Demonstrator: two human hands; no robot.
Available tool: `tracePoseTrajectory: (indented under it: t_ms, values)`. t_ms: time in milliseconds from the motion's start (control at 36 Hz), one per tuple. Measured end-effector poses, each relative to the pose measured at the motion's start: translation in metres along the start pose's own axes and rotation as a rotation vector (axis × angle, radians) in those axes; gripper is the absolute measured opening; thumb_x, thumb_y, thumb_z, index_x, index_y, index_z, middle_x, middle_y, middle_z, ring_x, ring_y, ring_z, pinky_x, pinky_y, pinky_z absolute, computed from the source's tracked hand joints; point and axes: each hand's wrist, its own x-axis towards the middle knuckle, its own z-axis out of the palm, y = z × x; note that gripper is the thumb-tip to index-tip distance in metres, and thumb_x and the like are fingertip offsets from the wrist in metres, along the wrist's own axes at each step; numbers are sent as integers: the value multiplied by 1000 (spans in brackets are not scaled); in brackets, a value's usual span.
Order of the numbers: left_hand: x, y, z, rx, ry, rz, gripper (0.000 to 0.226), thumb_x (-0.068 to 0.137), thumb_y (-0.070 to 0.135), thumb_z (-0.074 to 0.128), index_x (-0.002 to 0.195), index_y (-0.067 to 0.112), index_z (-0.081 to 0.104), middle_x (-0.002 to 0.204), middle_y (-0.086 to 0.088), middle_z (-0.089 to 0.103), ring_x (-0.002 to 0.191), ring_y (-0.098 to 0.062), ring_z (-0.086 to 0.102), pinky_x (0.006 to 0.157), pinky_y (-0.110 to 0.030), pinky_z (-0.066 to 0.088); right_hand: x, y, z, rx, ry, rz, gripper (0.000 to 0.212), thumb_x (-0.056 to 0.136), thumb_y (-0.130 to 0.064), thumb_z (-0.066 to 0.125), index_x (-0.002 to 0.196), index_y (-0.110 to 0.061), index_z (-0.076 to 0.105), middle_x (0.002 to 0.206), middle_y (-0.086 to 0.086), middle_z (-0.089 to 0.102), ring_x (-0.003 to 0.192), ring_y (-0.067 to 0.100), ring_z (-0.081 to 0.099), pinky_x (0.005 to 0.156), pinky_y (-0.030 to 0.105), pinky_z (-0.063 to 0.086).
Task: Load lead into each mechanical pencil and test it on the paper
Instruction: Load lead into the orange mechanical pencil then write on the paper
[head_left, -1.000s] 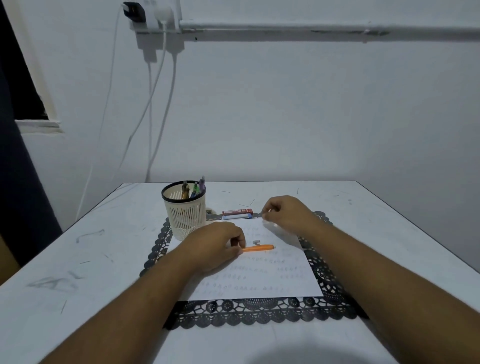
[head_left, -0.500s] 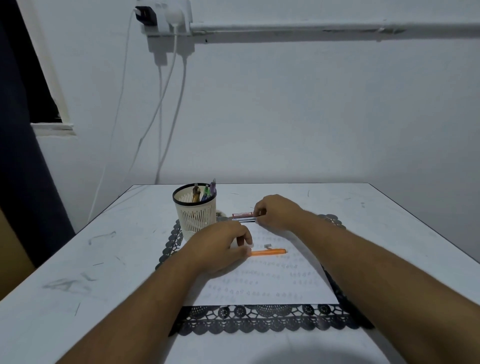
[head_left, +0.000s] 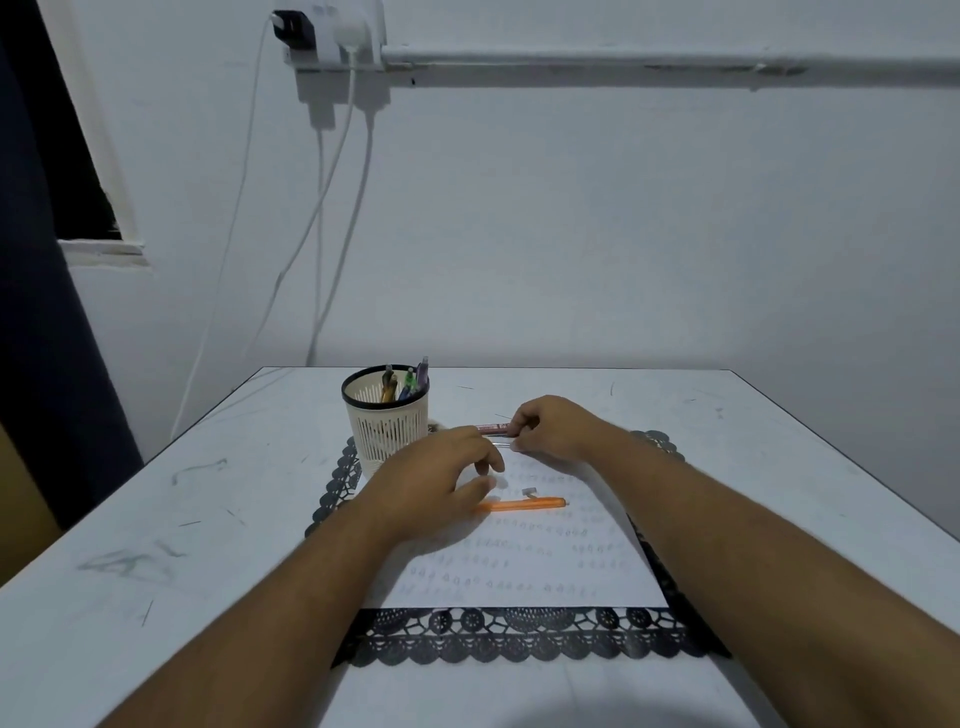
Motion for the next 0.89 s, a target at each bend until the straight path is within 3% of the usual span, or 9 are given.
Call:
tracePoseTrajectory:
  t_ms: [111,194,250,361,444,528,611,778,889]
  values:
    - [1,0,0,0,18,5,17,100,40,56,116,39,64,106,26,57,98,13,47,79,-21,44,-6,0,-6,76,-10,20,15,90,-3,77,104,0,75,84,2,65,72,5,56,51,5,39]
    - [1,1,0,-22,51,7,15,101,36,57,114,38,65,103,25,57,98,10,50,78,-23,45,-15,-1,-10,147,4,22,15,90,6,74,104,10,71,80,6,62,69,6,56,51,3,41]
    - [2,1,0,-37,92,7,13,100,35,58,111,38,65,103,23,58,98,2,54,82,-30,51,-18,-3,-13,175,21,11,11,90,0,76,100,4,74,83,6,67,73,9,59,57,6,44]
    - [4,5,1,7,210,24,18,98,32,64,116,32,65,111,20,57,102,-2,53,83,-35,53,-26,-8,-22,250,89,-51,4,90,-22,80,90,-19,77,85,-1,75,76,13,64,74,32,51]
    - [8,9,1,83,254,13,32,97,35,65,129,31,63,126,15,55,113,-7,50,81,-36,54,-45,-19,-28,331,140,-98,5,91,-28,79,89,-24,78,85,-1,77,75,14,66,71,33,52]
    - [11,13,3,163,251,5,41,97,38,66,137,33,59,132,15,55,118,-10,49,78,-37,55,-69,-30,-26,455,169,-113,4,91,-24,79,91,-20,78,84,0,77,72,5,64,70,25,50]
    - [9,16,4,229,250,1,43,96,39,67,138,32,58,126,14,61,115,-13,50,75,-38,55,-85,-36,-12,525,186,-94,1,91,-22,79,91,-21,79,83,-3,77,69,1,62,68,21,48]
    - [7,13,4,218,315,5,20,97,36,68,115,30,71,96,13,70,96,-16,56,67,-38,52,-98,-40,6,781,216,-60,4,92,-14,78,95,-13,81,82,4,76,69,8,62,63,27,47]
    - [8,10,4,153,331,0,21,97,31,69,117,25,73,97,8,72,93,-19,61,70,-35,47,-105,-39,8,1090,150,26,10,94,-5,73,101,-4,81,90,13,77,73,15,61,60,26,47]
